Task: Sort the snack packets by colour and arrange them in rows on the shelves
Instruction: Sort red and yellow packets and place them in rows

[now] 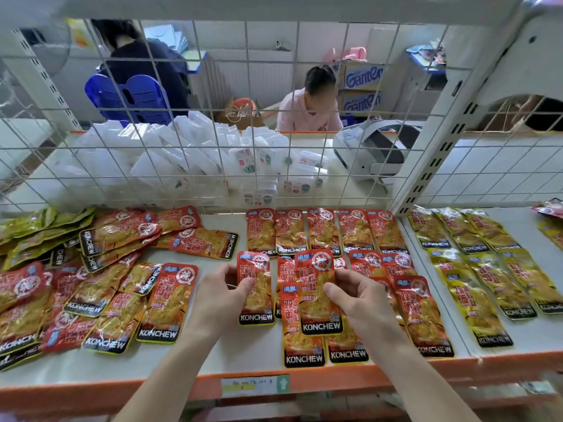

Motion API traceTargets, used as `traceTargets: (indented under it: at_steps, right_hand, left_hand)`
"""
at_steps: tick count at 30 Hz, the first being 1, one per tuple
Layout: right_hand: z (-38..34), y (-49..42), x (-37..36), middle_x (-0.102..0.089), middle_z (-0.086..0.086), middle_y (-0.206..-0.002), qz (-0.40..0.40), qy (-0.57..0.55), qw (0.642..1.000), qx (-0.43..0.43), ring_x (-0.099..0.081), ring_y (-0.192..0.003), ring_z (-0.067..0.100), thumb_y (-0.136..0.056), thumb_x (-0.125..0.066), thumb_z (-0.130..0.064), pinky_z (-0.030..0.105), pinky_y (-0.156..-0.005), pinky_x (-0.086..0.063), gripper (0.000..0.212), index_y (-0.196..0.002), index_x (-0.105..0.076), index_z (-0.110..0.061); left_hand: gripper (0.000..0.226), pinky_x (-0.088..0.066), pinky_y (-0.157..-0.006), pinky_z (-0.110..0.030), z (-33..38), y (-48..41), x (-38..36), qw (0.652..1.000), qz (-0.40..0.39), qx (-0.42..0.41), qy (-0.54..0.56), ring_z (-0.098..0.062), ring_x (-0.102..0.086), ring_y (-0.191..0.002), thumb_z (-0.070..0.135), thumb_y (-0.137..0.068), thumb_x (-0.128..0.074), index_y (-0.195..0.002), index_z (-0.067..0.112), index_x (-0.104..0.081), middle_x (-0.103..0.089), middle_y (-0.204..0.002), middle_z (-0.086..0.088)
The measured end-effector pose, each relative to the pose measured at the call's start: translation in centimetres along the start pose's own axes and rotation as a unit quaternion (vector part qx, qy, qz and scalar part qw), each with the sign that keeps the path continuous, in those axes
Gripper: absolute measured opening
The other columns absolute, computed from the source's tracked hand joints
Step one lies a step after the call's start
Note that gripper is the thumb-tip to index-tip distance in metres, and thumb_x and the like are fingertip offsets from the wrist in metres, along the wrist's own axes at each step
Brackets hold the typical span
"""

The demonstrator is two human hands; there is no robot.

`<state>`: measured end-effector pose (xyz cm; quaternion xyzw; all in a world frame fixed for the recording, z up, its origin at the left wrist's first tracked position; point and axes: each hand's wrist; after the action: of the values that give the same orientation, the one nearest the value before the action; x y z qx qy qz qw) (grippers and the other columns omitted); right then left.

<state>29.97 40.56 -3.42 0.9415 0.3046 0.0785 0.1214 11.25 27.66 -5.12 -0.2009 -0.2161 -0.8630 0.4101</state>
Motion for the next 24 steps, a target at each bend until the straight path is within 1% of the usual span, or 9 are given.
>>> traceTargets:
  at_steps: [2, 5, 7, 9, 13, 16, 19, 24]
  right_hand:
    - [0.0, 0.0, -0.1, -0.076, -0.006, -0.094, -0.003, 0.005, 1.0, -0.004, -0.07, -0.09, 0.006, -0.09, -0.069, -0.01, 0.018, -0.074, -0.054, 0.02, -0.1, -0.068, -0.027]
    - [-0.1, 0.1, -0.2, -0.076, -0.005, -0.095, -0.003, 0.007, 1.0, -0.004, -0.07, -0.091, 0.006, -0.09, -0.07, -0.011, 0.018, -0.076, -0.054, 0.018, -0.104, -0.07, -0.023]
    - [-0.1, 0.1, -0.3, -0.076, -0.005, -0.094, -0.002, 0.008, 1.0, -0.001, -0.07, -0.09, 0.006, -0.09, -0.069, -0.011, 0.018, -0.076, -0.054, 0.018, -0.104, -0.07, -0.022]
    - [-0.1, 0.2, -0.3, -0.075, -0.005, -0.095, 0.0, 0.017, 1.0, 0.002, -0.07, -0.089, 0.006, -0.09, -0.069, -0.011, 0.017, -0.075, -0.054, 0.018, -0.106, -0.07, -0.02]
    - [-0.1, 0.4, -0.5, -0.075, -0.004, -0.095, 0.002, 0.024, 1.0, 0.007, -0.069, -0.087, 0.004, -0.09, -0.07, -0.012, 0.016, -0.072, -0.054, 0.02, -0.11, -0.07, -0.018]
    - [-0.1, 0.7, -0.6, -0.075, -0.005, -0.092, 0.0, 0.022, 1.0, 0.009, -0.069, -0.085, 0.004, -0.091, -0.069, -0.011, 0.015, -0.071, -0.054, 0.017, -0.104, -0.07, -0.022]
    - [0.1, 1.1, -0.8, -0.075, -0.006, -0.09, -0.004, 0.03, 0.999, 0.015, -0.069, -0.087, 0.005, -0.091, -0.068, -0.011, 0.017, -0.074, -0.055, 0.014, -0.1, -0.071, -0.022]
    - [0.8, 2.0, -1.6, -0.075, -0.006, -0.092, -0.01, 0.047, 0.999, 0.009, -0.069, -0.089, 0.006, -0.091, -0.069, -0.015, 0.025, -0.083, -0.057, 0.014, -0.103, -0.071, -0.022]
  left_hand:
    - [0.006, -0.058, -0.076, -0.035, 0.0, -0.3, -0.1, 1.0, 0.007, -0.009, -0.023, -0.012, -0.068, -0.081, 0.02, -0.091, -0.071, -0.094, 0.021, -0.066, -0.071, -0.085, 0.005]
    - [0.007, -0.047, -0.064, -0.023, 0.1, -0.6, -0.2, 0.997, 0.022, -0.025, -0.067, -0.005, -0.062, -0.076, 0.024, -0.091, -0.071, -0.093, 0.018, -0.066, -0.067, -0.081, 0.008]
    - [0.011, -0.044, -0.061, -0.02, 0.1, -0.8, -0.3, 0.995, 0.029, -0.032, -0.09, -0.004, -0.06, -0.074, 0.025, -0.09, -0.072, -0.092, 0.015, -0.068, -0.066, -0.078, 0.006]
    - [0.014, -0.045, -0.062, -0.022, 0.2, -1.0, -0.5, 0.993, 0.033, -0.036, -0.109, -0.004, -0.059, -0.073, 0.027, -0.09, -0.072, -0.091, 0.014, -0.068, -0.065, -0.077, 0.006]
    - [0.017, -0.045, -0.069, -0.028, 0.5, -1.1, -0.8, 0.987, 0.041, -0.041, -0.151, -0.01, -0.057, -0.074, 0.031, -0.091, -0.07, -0.091, 0.015, -0.065, -0.061, -0.077, 0.006]
    - [0.02, -0.045, -0.069, -0.03, 0.6, -1.2, -1.0, 0.983, 0.044, -0.04, -0.172, -0.015, -0.058, -0.076, 0.033, -0.091, -0.069, -0.087, 0.015, -0.063, -0.061, -0.075, 0.004]
    - [0.021, -0.045, -0.069, -0.03, 0.7, -1.2, -1.0, 0.981, 0.045, -0.037, -0.183, -0.019, -0.06, -0.079, 0.035, -0.09, -0.069, -0.088, 0.015, -0.063, -0.063, -0.077, 0.002]
    - [0.024, -0.042, -0.068, -0.029, 0.9, -1.3, -0.8, 0.978, 0.032, -0.03, -0.205, -0.019, -0.057, -0.079, 0.039, -0.092, -0.066, -0.088, 0.016, -0.059, -0.06, -0.078, 0.002]
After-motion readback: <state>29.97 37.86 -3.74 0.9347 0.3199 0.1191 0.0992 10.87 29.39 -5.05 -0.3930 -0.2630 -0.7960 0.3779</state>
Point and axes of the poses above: each hand's wrist, its own y-axis away from the middle knuckle, its own x-axis out of the back of the hand, z = x × y
